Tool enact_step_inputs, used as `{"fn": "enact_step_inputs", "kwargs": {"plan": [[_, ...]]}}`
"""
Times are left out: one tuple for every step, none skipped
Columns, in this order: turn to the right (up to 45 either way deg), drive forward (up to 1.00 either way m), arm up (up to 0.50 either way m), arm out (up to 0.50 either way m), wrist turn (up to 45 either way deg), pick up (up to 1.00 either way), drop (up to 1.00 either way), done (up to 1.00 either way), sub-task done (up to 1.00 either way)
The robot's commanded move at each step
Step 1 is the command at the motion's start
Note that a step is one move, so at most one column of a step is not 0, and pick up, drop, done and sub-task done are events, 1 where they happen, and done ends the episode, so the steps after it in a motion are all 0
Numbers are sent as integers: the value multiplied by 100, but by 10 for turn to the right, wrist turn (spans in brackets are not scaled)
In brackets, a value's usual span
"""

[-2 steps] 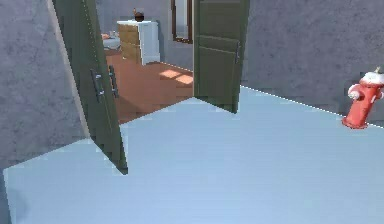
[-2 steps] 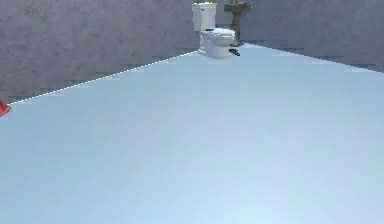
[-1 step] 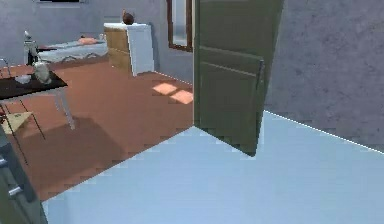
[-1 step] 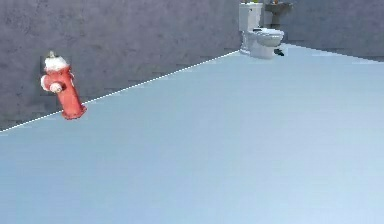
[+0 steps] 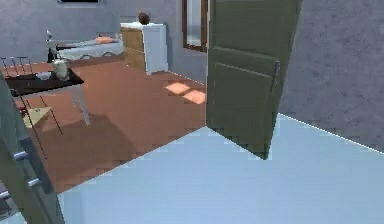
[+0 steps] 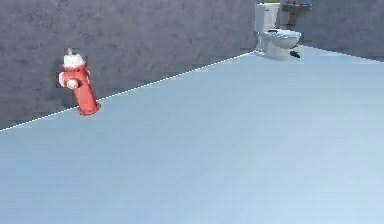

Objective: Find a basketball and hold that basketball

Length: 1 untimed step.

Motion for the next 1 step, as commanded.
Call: {"fn": "enact_step_inputs", "kwargs": {"plan": [[0, 75, 0, 0, 0, 0, 0, 0, 0]]}}
